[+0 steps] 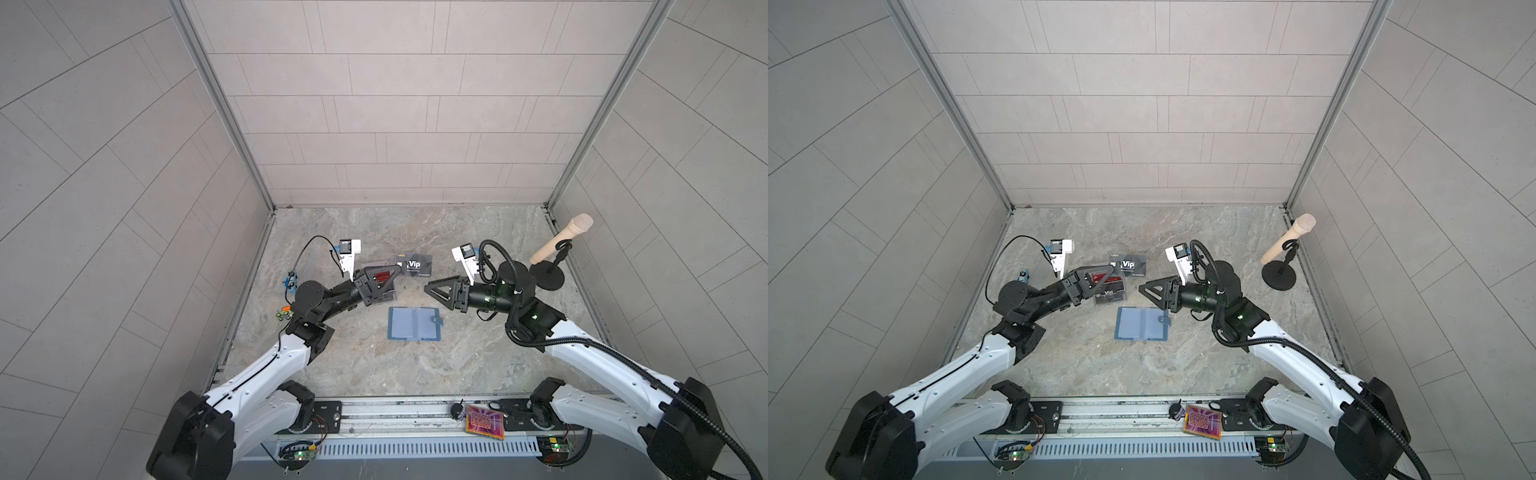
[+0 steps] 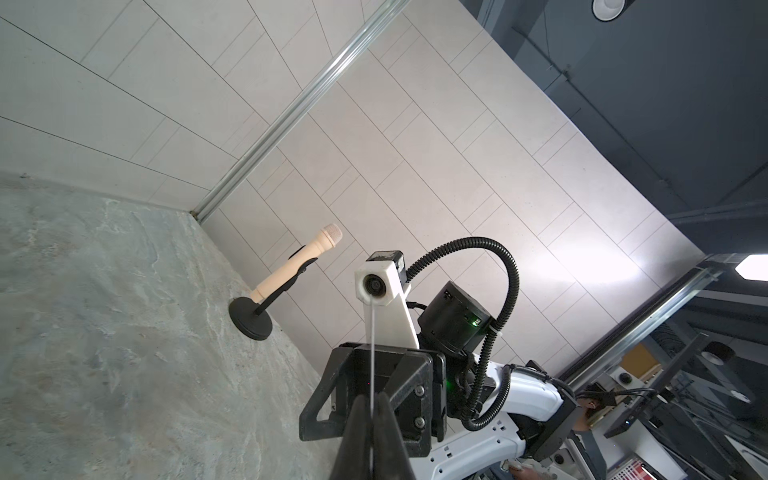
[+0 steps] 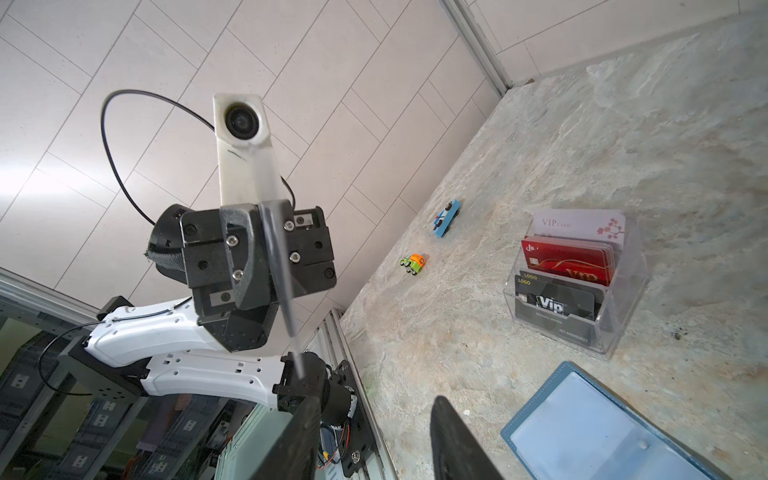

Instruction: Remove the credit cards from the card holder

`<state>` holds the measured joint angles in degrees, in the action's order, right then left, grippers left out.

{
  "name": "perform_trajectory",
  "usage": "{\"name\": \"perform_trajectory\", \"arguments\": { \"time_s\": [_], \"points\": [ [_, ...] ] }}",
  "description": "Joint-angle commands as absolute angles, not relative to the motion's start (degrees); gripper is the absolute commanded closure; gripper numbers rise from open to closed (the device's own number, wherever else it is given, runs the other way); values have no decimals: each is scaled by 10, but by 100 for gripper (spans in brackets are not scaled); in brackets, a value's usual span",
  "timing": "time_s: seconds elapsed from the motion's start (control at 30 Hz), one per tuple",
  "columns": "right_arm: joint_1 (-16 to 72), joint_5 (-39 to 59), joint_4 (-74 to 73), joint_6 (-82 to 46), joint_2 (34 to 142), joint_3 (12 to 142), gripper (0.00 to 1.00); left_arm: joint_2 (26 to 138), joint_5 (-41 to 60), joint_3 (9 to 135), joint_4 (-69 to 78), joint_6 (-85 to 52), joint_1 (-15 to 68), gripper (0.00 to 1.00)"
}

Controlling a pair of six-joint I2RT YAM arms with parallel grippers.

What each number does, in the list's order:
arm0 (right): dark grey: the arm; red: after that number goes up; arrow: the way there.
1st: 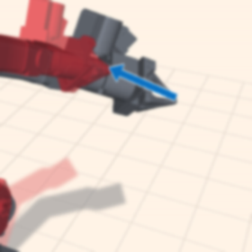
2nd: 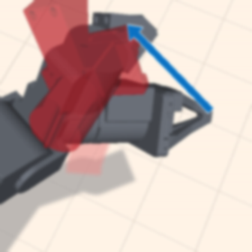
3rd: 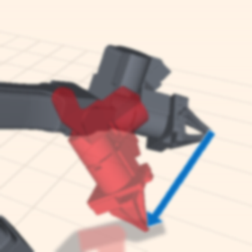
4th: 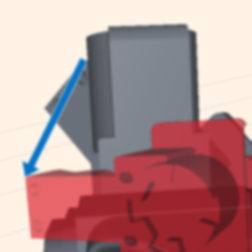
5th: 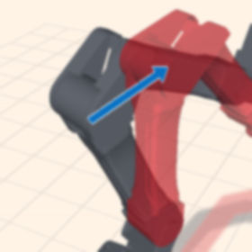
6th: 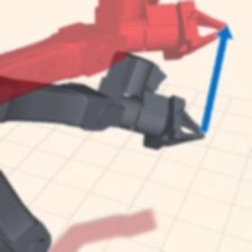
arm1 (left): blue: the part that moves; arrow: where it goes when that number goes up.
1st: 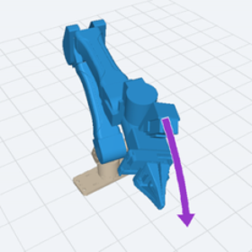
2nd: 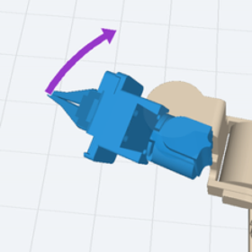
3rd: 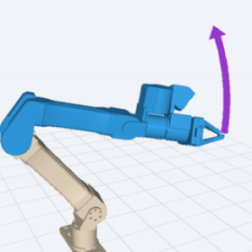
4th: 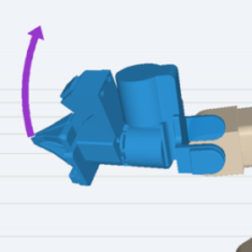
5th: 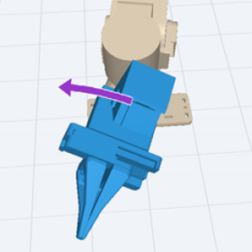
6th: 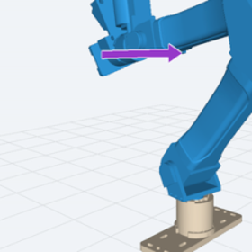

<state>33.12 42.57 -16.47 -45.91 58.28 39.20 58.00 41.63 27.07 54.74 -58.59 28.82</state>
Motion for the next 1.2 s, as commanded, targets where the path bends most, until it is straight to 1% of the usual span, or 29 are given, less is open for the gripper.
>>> {"name": "perform_trajectory", "arguments": {
  "time_s": [0.0, 0.5, 0.67, 0.93, 0.97, 1.0, 1.03, 1.1, 1.17],
  "points": [
    [326, 409, -197, -480, 562, 407, 57, 589, 408, 267, 605, -608, 306, 100],
    [324, 414, -211, -491, 553, 415, 67, 609, 393, 254, 631, -626, 308, 100],
    [324, 410, -211, -493, 558, 423, 74, 613, 395, 246, 630, -627, 308, 100],
    [324, 408, -211, -497, 567, 430, 90, 612, 395, 239, 624, -620, 312, 100],
    [324, 408, -211, -497, 565, 428, 92, 610, 394, 239, 618, -617, 312, 96],
    [324, 408, -209, -495, 565, 428, 94, 609, 393, 239, 610, -613, 312, 86],
    [324, 407, -206, -493, 564, 428, 96, 609, 395, 240, 603, -607, 312, 79],
    [324, 406, -192, -487, 560, 428, 99, 608, 412, 247, 579, -590, 313, 69],
    [324, 405, -161, -468, 554, 432, 100, 601, 427, 259, 528, -560, 313, 60]
  ]
}}
